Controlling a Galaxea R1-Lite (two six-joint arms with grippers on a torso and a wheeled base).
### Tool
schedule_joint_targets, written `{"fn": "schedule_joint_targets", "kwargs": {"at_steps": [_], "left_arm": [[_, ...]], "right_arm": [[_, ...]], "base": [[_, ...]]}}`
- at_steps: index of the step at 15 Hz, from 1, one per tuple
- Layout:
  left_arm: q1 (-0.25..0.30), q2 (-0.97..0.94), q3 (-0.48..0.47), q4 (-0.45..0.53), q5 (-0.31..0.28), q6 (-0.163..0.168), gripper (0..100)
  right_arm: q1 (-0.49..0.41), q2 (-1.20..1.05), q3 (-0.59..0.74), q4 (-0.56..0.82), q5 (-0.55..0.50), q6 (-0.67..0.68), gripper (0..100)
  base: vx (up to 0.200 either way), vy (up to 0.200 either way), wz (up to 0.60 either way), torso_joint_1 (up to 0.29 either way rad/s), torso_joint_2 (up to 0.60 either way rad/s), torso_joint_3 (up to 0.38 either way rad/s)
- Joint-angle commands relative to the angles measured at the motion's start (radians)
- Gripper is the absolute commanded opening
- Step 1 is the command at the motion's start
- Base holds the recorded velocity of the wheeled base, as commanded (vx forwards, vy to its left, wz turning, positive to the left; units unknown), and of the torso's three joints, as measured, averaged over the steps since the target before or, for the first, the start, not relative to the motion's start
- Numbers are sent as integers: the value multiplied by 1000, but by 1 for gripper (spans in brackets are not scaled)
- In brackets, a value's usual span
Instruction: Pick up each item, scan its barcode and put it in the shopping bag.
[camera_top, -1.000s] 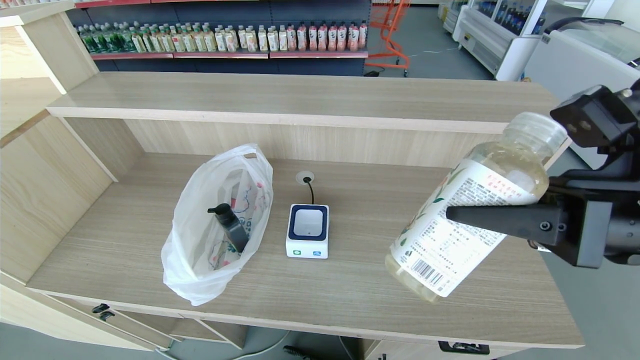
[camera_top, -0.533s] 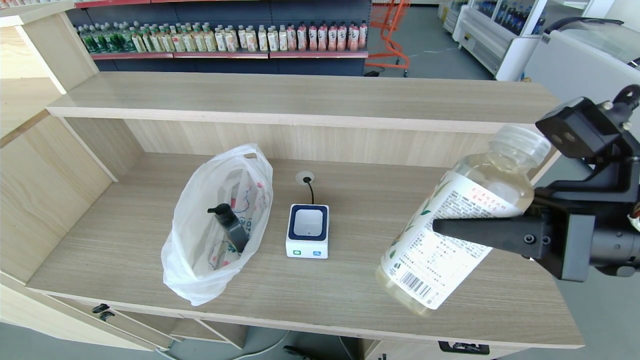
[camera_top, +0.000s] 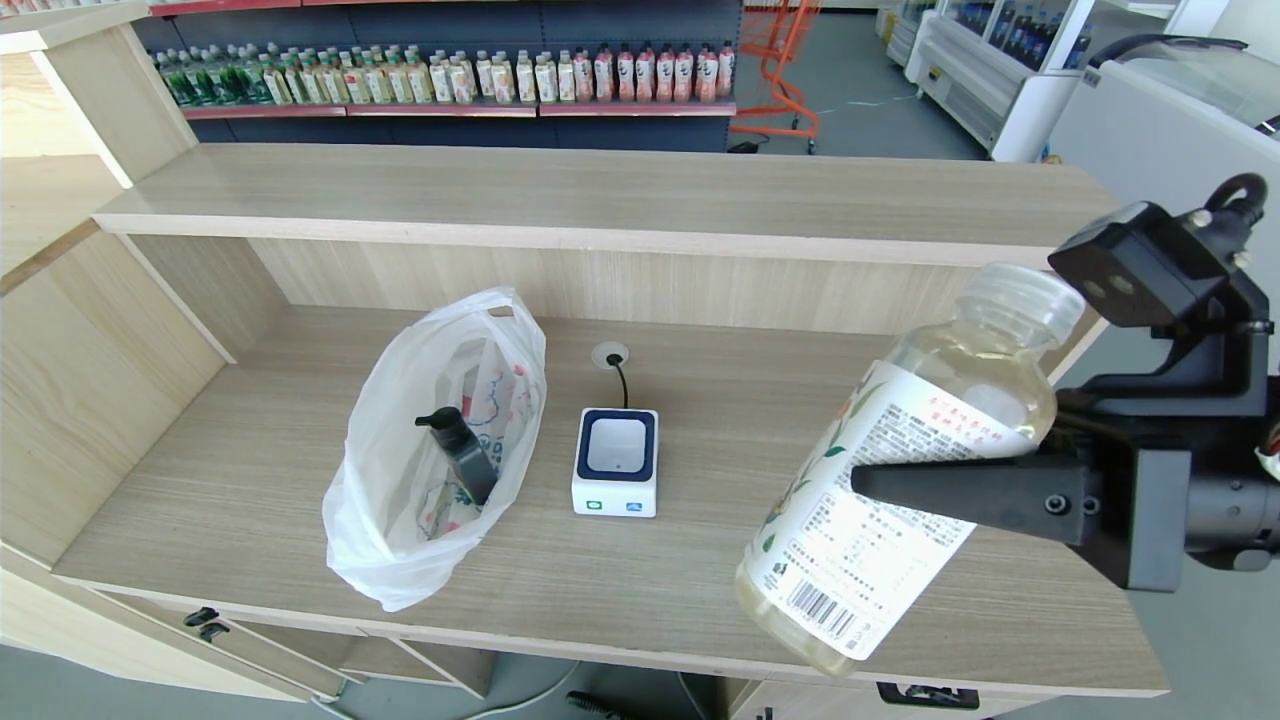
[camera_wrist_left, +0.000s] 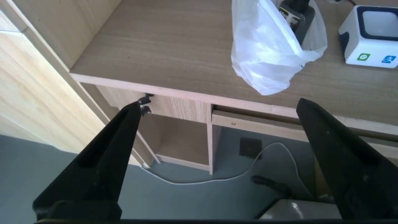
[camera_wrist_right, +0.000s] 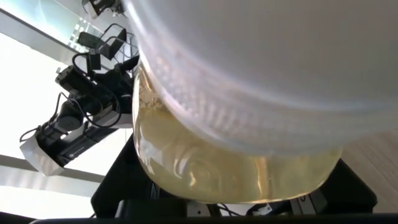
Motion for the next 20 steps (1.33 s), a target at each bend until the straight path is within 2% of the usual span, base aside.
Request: {"fn": "schedule_joint_targets", "kwargs": {"at_steps": [1,10,11,13,15,16,18,20], "left_arm": [[0,1,0,0,0,0,100],[0,0,0,0,0,0,100],[0,0,0,0,0,0,100],[0,0,0,0,0,0,100],[0,0,0,0,0,0,100],[0,0,0,0,0,0,100],[0,0,0,0,0,0,100],[0,0,0,0,0,0,100]], "right_arm": [[4,6,-2,-1,0,0,0],[-6,6,-9,-4,-7,-20,0],[-26,5,-5,-4,-7,-92,0],[-122,18,26,1,-21,-433,0],[-225,23,61,-1,-130,-787,0],[-266,17,66,-2,-190,-924,0],[-306,-3,67,-11,-282,-1108,0],[-314,-58,93,-11,-389,-1178,0]], "base": [[0,0,0,0,0,0],[0,0,0,0,0,0],[0,0,0,0,0,0],[0,0,0,0,0,0],[0,0,0,0,0,0],[0,0,0,0,0,0],[0,0,0,0,0,0],[0,0,0,0,0,0]]}}
